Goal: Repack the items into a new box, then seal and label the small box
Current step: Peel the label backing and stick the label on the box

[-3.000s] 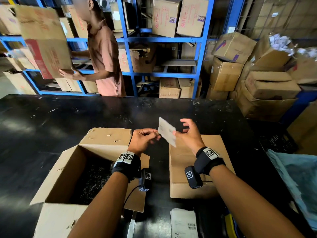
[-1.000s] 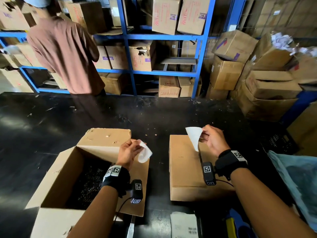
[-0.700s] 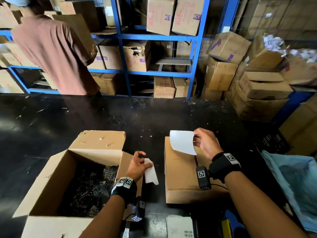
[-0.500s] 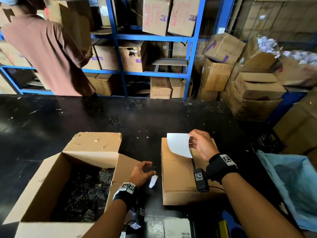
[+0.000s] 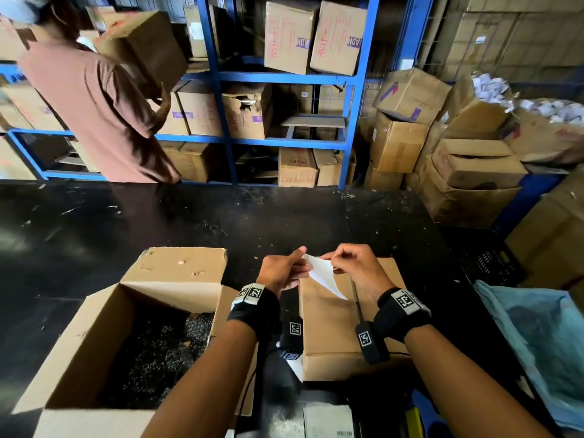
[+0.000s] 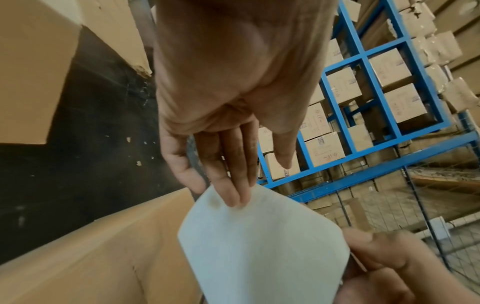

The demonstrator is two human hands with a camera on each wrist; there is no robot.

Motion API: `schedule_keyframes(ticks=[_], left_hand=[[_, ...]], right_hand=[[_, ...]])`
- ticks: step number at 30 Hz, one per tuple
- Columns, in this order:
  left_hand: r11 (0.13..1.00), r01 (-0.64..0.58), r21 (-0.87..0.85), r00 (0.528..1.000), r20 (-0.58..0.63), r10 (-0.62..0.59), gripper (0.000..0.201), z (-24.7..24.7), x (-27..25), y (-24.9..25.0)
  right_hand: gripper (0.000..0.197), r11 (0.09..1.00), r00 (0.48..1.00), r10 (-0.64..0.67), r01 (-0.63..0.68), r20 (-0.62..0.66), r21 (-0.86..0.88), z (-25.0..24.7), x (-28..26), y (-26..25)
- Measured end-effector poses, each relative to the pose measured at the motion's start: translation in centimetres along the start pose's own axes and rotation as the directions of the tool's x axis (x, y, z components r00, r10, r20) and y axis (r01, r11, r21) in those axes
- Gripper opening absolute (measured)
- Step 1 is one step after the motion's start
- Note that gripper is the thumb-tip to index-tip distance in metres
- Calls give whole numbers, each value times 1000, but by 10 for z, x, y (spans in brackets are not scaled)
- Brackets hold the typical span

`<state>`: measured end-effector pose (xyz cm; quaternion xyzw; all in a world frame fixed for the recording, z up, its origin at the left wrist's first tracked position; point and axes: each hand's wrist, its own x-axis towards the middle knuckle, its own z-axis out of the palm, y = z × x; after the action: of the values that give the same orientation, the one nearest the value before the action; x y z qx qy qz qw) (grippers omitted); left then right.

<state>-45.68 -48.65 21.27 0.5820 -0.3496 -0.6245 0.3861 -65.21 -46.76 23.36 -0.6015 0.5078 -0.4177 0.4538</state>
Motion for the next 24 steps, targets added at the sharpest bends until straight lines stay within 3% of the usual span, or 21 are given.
schedule_keyframes(ticks=[4, 9, 13, 16, 18, 21, 23, 24], left_hand=[[998, 59, 38, 998, -33, -57, 42, 0, -5, 2], [994, 86, 67, 995, -59, -82, 14, -1, -14, -5], [998, -26, 48, 991, -128, 32, 9, -2, -19, -8], [986, -166, 19, 970, -180, 167, 9, -5, -16, -10], [973, -232, 14, 948, -222, 229, 6, -8, -17, -9], [959, -280, -39, 948, -165, 271, 6, -8, -25, -6], [960, -268, -77, 958, -124, 257, 12, -5, -32, -4], [963, -255, -86, 963, -113, 244, 14, -4, -34, -5]], right_hand=[[19, 991, 992, -99, 104, 73, -80, 9, -8, 3], [17, 958, 973, -156, 191, 172, -213, 16, -20, 9], [9, 912, 968, -120, 196, 222, -360, 22, -32, 15], [24, 910, 979, -83, 151, 187, -386, 21, -46, 19], [30, 923, 986, -118, 152, 117, -354, 18, -55, 22], [25, 953, 966, -162, 100, -202, -285, 11, -57, 30], [23, 985, 921, -73, 6, -384, -173, 6, -54, 31], [23, 993, 911, -25, -24, -411, -115, 5, -52, 30]])
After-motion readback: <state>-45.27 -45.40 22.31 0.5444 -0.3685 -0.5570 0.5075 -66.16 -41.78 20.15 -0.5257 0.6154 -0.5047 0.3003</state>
